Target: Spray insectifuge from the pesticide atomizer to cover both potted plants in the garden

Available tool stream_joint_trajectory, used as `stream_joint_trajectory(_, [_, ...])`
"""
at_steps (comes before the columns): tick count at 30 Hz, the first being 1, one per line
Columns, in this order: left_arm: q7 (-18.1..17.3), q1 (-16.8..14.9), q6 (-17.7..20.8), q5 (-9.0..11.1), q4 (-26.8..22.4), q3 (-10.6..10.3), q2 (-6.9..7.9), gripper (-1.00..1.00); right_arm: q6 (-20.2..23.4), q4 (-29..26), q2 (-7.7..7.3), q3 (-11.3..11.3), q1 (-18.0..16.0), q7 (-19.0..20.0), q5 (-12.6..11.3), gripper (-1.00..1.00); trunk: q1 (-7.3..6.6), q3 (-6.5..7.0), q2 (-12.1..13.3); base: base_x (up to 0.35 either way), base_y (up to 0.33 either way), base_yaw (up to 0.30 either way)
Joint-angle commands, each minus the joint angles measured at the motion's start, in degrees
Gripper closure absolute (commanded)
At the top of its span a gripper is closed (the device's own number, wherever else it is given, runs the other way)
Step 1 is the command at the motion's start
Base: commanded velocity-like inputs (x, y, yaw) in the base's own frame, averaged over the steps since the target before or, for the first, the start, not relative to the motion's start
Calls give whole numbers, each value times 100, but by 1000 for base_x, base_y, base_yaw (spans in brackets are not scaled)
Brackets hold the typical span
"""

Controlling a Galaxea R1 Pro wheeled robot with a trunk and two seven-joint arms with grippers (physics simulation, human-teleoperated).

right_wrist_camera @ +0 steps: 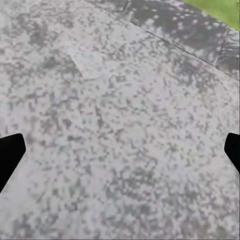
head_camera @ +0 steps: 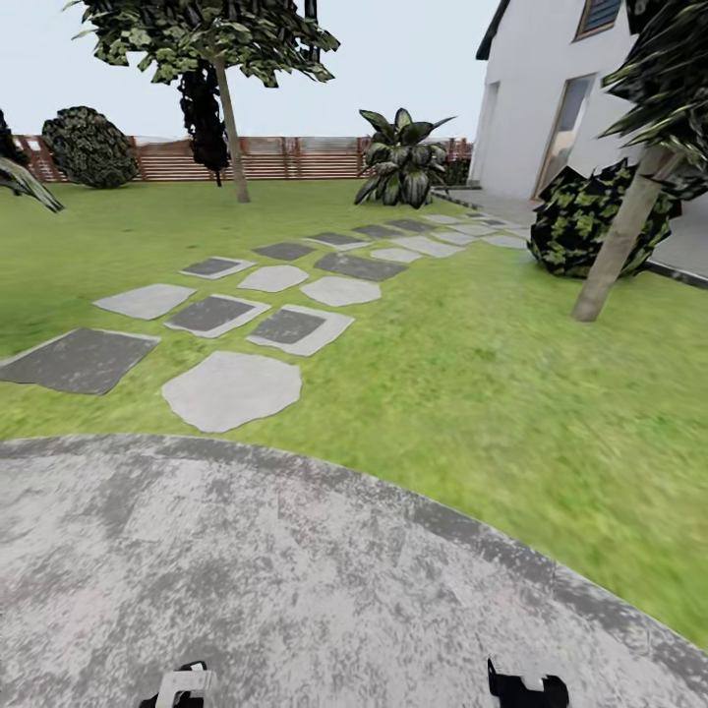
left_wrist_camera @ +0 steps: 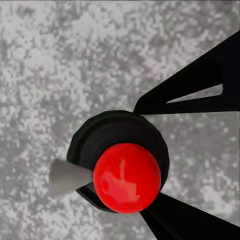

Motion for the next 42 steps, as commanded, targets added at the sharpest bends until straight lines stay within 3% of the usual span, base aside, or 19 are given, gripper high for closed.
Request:
stream_joint_trajectory(1, [-8,-5,-20,-36,7,45,-1,100,-10,-1,-1,50,0,-20,-40,-100,2,-5,-2,334,-83,277])
stream_joint_trajectory(19, [-8,-5,-20,-1,7,52,-1,100,-10,0,1,50,4,-20,-40,-100,2,-5,-2,340,-6,277])
stream_joint_trajectory(42, [-8,-5,-22,-9,11,51,-1,100,-10,7,6,50,5,-19,-40,-100,2,-5,-2,339,128,277])
